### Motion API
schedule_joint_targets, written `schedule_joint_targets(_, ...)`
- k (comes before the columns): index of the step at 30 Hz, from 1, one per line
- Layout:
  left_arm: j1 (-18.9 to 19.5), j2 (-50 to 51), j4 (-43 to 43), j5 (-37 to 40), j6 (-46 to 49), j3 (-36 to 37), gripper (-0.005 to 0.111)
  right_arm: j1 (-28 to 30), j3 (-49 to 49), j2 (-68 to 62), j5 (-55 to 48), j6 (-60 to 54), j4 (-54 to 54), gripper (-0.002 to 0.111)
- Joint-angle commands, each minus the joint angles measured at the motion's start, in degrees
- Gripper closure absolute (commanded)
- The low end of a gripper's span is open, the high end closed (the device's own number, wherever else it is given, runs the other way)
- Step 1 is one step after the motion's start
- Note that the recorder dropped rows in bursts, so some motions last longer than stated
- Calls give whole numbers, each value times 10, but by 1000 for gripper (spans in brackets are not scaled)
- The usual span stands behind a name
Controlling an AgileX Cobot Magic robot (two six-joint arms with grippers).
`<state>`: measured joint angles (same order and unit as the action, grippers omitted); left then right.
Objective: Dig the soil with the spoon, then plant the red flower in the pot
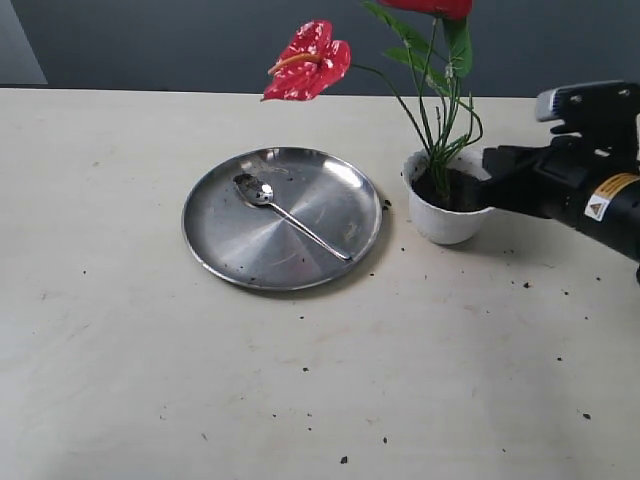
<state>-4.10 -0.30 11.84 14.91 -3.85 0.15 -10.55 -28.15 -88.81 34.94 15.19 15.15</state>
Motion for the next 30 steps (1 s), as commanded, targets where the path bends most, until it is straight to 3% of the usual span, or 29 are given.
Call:
schedule_joint_targets(1,-1,3,-2,-4,0,-2,105,2,4,112,-136,14,-18,108)
schedule_joint_targets(7,-1,3,-2,-4,0,-2,105,2,4,271,-343,16,-67,109)
schedule_joint_targets(15,-1,3,-2,-4,0,-2,105,1,4,426,-395,16,-67,109)
schedule_joint_targets(21,-1,3,-2,-4,0,-2,105,1,4,531,-507,16,-65,109)
schedule_joint_targets(25,-1,3,-2,-4,0,-2,105,1,4,566,-562,16,-66,109)
schedule_joint_targets(30,-1,3,-2,-4,0,-2,105,1,4,576,-555,16,-66,109)
